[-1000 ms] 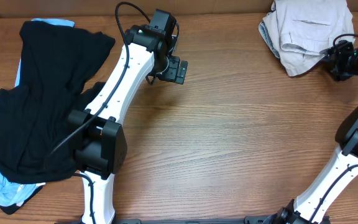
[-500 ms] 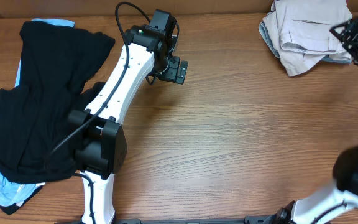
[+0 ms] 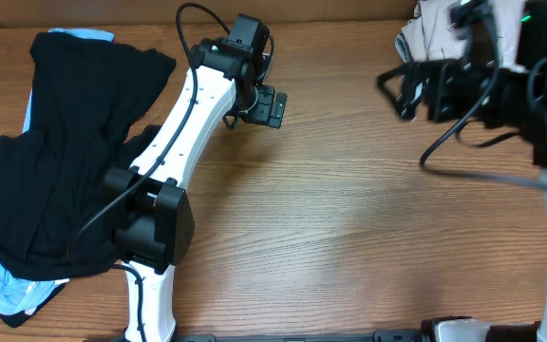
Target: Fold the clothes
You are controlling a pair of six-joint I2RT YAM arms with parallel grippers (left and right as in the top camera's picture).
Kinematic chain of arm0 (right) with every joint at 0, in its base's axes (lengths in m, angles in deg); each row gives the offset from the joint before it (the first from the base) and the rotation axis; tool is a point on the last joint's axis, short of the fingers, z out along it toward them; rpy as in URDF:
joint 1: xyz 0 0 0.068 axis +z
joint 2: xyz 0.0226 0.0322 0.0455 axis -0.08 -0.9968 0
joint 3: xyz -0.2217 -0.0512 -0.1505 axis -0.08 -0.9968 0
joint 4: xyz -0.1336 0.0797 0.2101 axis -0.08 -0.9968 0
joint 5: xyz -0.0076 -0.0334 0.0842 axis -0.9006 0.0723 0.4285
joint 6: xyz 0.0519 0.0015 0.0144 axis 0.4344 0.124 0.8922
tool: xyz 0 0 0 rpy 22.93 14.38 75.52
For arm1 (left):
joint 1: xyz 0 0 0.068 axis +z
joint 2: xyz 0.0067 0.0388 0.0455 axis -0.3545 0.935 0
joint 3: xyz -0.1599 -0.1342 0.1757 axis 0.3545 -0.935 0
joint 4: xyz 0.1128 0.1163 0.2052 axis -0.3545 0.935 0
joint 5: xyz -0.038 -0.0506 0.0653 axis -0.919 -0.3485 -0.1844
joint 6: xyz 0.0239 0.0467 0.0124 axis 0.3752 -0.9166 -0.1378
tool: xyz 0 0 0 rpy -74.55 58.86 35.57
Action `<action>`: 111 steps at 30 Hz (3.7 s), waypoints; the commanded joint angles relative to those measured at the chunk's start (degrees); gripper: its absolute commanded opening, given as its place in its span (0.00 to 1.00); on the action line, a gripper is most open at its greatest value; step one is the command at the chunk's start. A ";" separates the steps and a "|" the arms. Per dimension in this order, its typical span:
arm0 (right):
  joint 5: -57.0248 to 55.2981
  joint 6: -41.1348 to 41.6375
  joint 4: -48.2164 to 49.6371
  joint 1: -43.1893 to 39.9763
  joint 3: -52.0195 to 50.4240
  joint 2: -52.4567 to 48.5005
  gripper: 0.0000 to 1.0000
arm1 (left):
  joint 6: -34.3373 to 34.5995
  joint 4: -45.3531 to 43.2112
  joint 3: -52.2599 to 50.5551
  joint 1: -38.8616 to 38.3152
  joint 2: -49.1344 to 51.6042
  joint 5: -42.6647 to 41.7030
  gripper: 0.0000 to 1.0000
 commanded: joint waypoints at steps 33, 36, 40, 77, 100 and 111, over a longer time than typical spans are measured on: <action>-22.01 -0.46 43.80 -0.04 -51.01 27.34 1.00 | 0.55 -0.09 1.38 -0.17 -1.57 0.39 1.00; -21.27 -0.44 53.37 -1.79 -66.20 36.52 1.00 | 0.57 -0.09 1.38 -0.22 -1.57 0.39 1.00; -18.80 -0.44 62.62 -3.93 -84.02 49.20 1.00 | 0.57 -0.09 1.38 -0.24 -1.57 0.39 1.00; -17.29 -0.24 75.54 -4.50 -115.93 85.81 1.00 | 0.55 -0.09 1.38 -0.20 -1.57 0.39 1.00; -17.29 -0.24 75.54 -4.50 -115.93 85.81 1.00 | 0.39 -0.04 0.39 -1.68 -12.46 0.79 1.00; -17.29 -0.24 75.54 -4.50 -115.93 85.81 1.00 | -1.84 -17.51 -22.64 -0.42 -44.50 13.68 0.99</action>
